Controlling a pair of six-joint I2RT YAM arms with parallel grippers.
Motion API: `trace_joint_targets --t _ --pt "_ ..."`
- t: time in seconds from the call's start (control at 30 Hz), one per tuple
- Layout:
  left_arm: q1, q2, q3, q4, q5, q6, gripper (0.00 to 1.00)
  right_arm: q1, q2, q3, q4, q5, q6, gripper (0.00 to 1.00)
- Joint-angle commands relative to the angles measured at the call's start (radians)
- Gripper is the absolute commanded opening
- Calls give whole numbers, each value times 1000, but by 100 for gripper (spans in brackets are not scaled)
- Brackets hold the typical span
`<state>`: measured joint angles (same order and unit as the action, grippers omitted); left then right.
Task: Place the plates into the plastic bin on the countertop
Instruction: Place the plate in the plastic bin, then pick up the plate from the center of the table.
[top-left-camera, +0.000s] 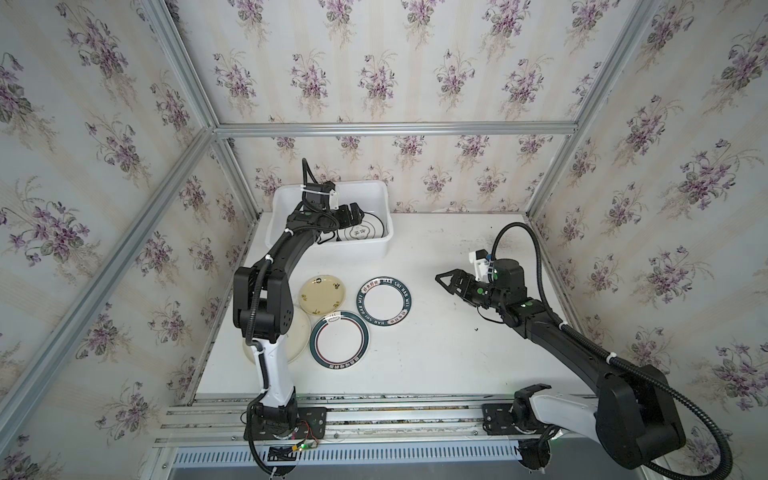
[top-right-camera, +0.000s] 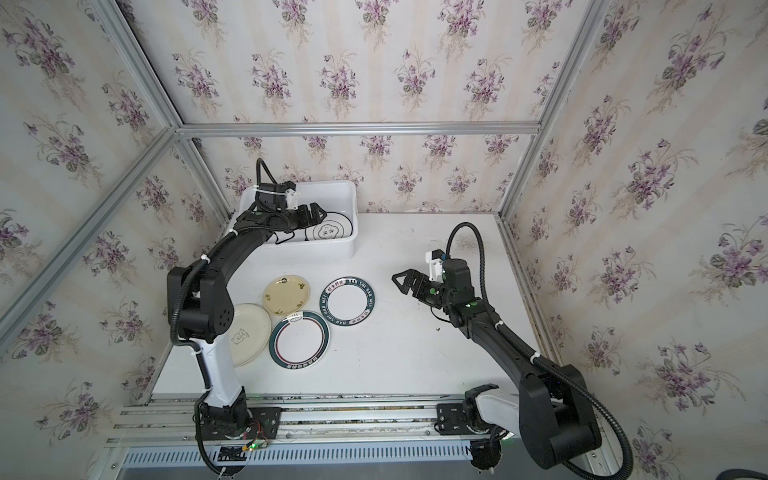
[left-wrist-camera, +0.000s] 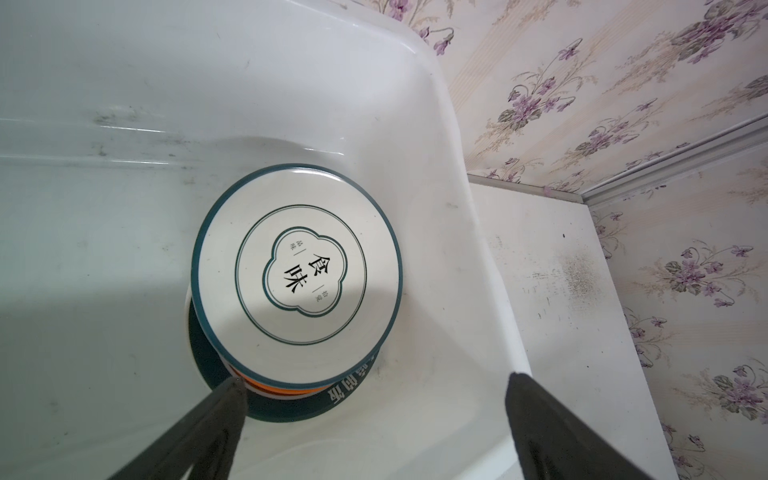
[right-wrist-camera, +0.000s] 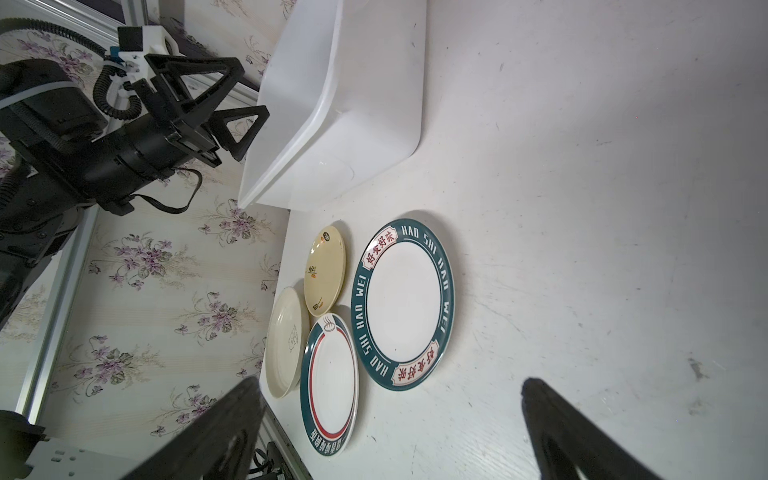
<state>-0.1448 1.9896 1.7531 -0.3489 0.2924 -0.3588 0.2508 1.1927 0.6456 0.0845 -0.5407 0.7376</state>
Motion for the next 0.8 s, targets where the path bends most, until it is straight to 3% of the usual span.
trace_joint_targets --t 0.0,0.3,0.77 --pt "-4 -36 -29 22 -10 20 100 1 -4 0 29 3 -2 99" --pt "-8 -156 -164 85 -2 17 100 1 30 -3 15 21 -28 99" --pt "-36 -498 -478 190 -52 -2 100 8 157 12 105 -21 0 98"
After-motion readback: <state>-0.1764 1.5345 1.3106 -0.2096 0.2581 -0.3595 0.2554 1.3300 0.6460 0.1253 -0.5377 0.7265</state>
